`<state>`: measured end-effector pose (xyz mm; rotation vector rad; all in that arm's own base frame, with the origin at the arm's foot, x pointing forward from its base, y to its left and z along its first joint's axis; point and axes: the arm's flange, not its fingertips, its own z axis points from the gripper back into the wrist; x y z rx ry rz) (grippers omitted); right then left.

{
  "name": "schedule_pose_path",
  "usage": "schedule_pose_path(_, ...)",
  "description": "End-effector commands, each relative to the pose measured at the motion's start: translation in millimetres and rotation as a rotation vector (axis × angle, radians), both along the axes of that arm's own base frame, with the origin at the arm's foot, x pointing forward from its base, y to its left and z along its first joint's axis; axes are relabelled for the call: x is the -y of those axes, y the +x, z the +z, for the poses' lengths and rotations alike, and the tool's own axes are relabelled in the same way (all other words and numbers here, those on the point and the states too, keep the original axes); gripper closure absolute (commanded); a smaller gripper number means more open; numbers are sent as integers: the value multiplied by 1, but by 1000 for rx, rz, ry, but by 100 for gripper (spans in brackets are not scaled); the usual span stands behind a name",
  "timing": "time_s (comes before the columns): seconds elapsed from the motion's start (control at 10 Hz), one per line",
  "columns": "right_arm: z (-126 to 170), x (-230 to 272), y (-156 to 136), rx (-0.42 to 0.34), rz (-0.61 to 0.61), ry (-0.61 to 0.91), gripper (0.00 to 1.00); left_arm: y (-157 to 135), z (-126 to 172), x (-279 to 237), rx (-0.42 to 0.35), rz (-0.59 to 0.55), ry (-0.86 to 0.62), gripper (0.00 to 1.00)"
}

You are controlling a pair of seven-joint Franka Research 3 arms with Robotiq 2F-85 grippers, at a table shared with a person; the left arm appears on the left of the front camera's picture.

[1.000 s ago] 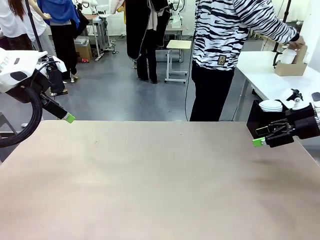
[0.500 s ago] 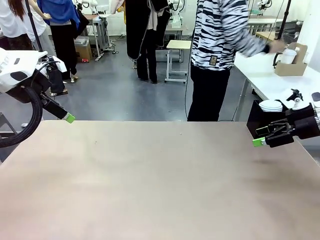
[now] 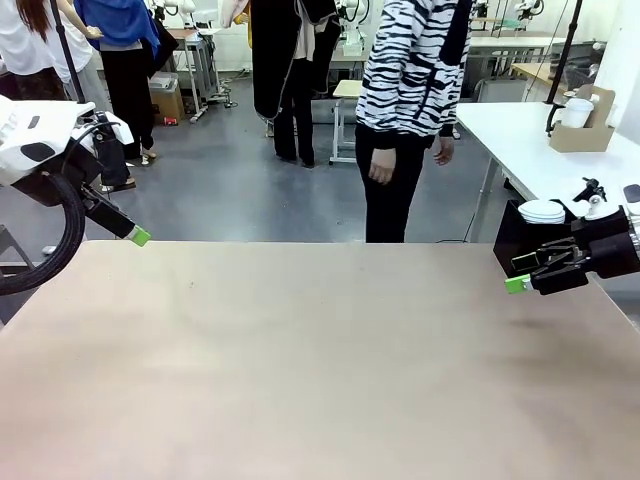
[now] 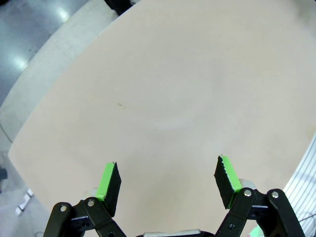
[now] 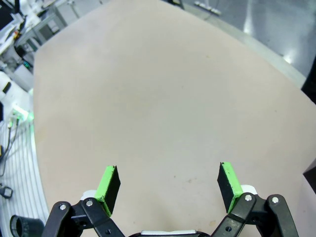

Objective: Pour a drink into a cup and package it in a carrier.
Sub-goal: Insert the held 600 ml Paper Cup into the Cup Carrier.

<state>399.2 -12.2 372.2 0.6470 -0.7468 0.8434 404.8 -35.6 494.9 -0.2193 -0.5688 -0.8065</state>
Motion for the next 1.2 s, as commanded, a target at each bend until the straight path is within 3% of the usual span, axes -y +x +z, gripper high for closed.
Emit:
schedule_pose_path(0.0,0,2,0,-1,4,9,0,0,2,0,-4,7,7,5)
schedule_pose_path(1.1,0,2,0,-1,4,9,0,0,2,0,-4,7,7,5)
